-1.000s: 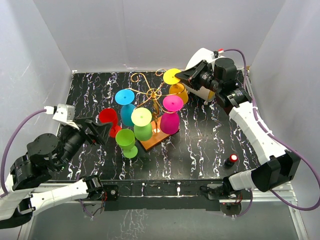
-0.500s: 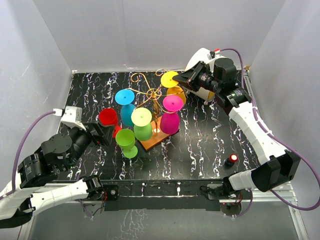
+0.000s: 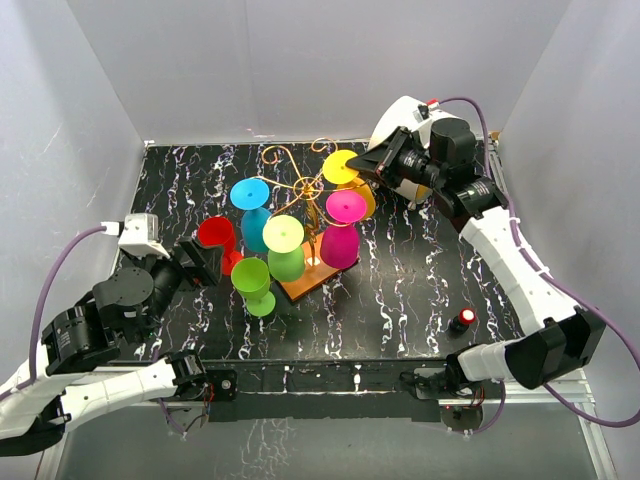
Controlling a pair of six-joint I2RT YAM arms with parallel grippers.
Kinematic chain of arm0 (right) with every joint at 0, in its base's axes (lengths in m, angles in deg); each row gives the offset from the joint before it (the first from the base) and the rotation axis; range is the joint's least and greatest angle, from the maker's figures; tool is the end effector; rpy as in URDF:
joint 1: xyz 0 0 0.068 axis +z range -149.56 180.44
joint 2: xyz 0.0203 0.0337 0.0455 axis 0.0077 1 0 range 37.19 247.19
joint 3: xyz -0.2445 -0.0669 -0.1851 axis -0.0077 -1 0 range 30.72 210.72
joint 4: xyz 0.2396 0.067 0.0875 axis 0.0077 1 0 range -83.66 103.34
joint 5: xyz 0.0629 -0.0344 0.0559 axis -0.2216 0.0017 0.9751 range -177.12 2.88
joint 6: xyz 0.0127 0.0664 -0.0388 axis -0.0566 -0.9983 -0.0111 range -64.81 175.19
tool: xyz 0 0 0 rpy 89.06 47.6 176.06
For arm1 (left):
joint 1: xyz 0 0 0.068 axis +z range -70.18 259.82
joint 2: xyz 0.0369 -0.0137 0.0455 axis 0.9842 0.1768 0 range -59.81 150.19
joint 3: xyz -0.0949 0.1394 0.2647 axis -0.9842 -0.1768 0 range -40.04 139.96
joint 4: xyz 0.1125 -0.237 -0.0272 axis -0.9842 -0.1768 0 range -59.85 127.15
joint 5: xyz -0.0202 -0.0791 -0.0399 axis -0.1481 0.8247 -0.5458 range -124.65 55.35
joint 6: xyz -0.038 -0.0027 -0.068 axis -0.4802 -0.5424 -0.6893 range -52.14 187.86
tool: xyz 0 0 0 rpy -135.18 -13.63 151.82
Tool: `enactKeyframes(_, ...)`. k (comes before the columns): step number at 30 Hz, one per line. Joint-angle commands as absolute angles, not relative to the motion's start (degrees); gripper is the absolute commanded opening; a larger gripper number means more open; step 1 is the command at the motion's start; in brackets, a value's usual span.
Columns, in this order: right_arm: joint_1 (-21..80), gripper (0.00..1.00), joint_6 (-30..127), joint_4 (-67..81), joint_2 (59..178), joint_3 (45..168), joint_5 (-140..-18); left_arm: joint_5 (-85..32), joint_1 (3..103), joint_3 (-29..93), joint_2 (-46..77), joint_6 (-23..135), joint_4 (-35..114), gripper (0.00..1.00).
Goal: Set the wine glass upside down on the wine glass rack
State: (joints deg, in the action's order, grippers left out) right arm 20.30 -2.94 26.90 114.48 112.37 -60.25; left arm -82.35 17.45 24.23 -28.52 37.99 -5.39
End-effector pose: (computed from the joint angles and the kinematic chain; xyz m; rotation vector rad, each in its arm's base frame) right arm 0.2934 0.1380 0.4536 0.3210 2.0348 1.3342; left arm 0.0671 -0.0217 0.4378 -0.1266 1.7014 -0.4844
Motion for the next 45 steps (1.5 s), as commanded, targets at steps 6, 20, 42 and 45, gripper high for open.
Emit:
enactKeyframes(6,20.4,0.0,-2.1,25.7,109.5,112.2,-62.1,-87.2,17.2,23.3,-28.8,35.5,-5.7,0.85)
enactKeyframes(20,20.4,0.0,-0.6,30.4,106.0,111.9,-68.3,-86.9,17.2,21.9,-27.1,34.7,-5.1,0.86)
enactKeyframes(42,20.4,0.0,0.3,28.7,111.8,116.9,-72.4,-86.5,17.3,15.6,-26.3,29.8,-7.2,0.86)
enactKeyframes(45,20.4,0.0,0.2,28.6,112.6,117.2,-72.0,-86.8,17.3,13.6,-25.7,26.4,-9.1,0.87)
